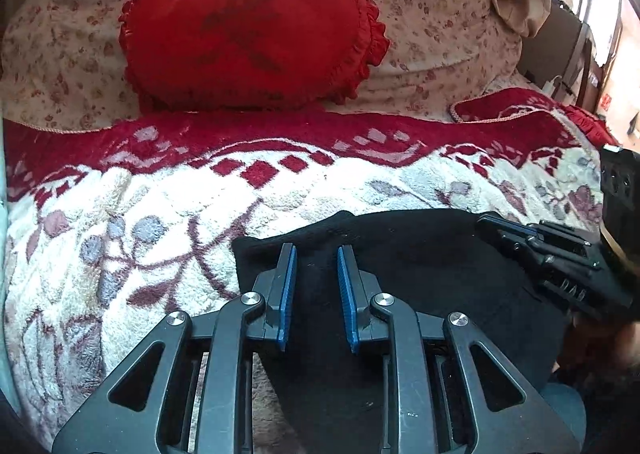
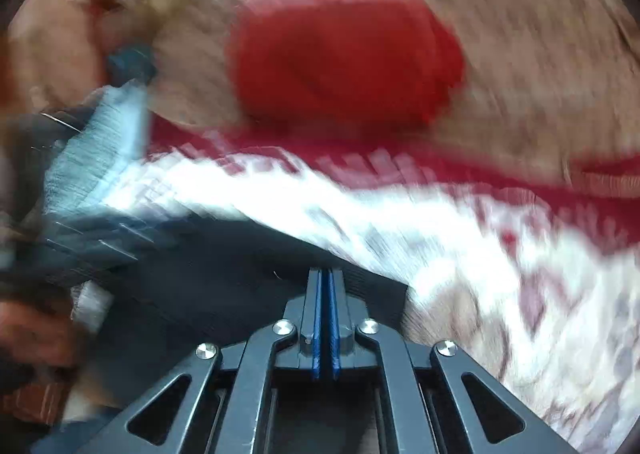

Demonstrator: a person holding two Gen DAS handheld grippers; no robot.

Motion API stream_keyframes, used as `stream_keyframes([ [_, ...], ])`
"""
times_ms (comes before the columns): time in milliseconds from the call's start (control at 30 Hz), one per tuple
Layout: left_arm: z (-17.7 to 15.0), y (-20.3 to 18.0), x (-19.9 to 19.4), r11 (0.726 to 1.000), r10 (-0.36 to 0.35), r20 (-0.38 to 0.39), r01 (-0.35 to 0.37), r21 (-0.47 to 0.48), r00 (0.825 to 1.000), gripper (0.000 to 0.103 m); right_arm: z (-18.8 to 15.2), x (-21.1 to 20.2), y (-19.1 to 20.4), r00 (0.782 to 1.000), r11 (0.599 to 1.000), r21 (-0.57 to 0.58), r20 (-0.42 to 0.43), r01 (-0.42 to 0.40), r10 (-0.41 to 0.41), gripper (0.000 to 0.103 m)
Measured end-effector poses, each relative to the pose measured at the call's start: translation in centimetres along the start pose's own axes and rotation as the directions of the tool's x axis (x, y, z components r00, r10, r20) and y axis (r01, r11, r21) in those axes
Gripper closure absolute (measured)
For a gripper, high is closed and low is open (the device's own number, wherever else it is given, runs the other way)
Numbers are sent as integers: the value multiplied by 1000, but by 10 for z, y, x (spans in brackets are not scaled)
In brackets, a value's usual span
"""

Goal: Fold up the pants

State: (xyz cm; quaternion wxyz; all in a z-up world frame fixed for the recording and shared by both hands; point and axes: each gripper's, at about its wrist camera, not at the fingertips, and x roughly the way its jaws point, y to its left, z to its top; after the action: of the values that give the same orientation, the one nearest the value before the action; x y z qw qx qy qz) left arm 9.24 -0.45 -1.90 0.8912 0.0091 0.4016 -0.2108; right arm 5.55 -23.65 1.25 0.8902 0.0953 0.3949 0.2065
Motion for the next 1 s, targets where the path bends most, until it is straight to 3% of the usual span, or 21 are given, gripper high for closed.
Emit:
stream_keyframes([
  [33,0,-2,1,1000,11,6,-11,9,1000,84,1,-1,-7,1000,998,50,-1,-32,32,103],
  [133,-2,1,0,1000,6,14,-6,-4,1000,84,2,-6,-4,999,999,30,0,-39,39,103],
  [233,-2,7,-2,999,-18,10,19,-26,1000,84,6,-29,5,996,998,22,67,-59,57,103],
  [333,-2,5,-2,1000,-8,12,8,-16,1000,84,13,-52,33,979,984,-76,110,-162,170,102],
  [367,-2,4,-1,1000,-2,12,2,-15,1000,84,13,-50,41,985,984,-108,88,-141,151,101],
  [400,-2,4,-1,1000,0,12,0,-16,1000,84,8,-41,44,997,990,-135,57,-41,49,101],
  [467,-2,3,0,1000,2,11,-1,-12,1000,84,-1,-21,20,997,995,-54,-7,81,-82,101],
  [533,-2,1,0,1000,12,8,-12,-8,1000,84,-5,-16,-12,1000,993,115,2,-20,20,103],
  [600,-2,1,0,1000,14,5,-14,-14,1000,84,3,-21,-4,1000,998,58,-8,24,-23,103],
  [667,-2,1,1,1000,14,7,-14,-13,1000,84,8,-33,1,996,998,50,71,47,-51,102],
  [700,-2,1,1,1000,14,7,-14,-15,1000,84,8,-30,-2,997,996,71,67,44,-49,102],
  [767,-2,1,1,1000,17,4,-17,-17,1000,84,-1,-4,-7,997,996,46,-24,77,-76,102],
  [867,-1,1,1,1000,18,-1,-18,-15,1000,84,7,-12,-2,995,995,26,-9,99,-99,102],
  [933,-1,2,1,1000,14,0,-14,-16,1000,84,9,-34,10,997,1000,12,72,25,-26,102],
  [1000,-1,2,2,1000,18,3,-18,-20,1000,84,6,-57,27,985,992,-48,123,-117,122,100],
])
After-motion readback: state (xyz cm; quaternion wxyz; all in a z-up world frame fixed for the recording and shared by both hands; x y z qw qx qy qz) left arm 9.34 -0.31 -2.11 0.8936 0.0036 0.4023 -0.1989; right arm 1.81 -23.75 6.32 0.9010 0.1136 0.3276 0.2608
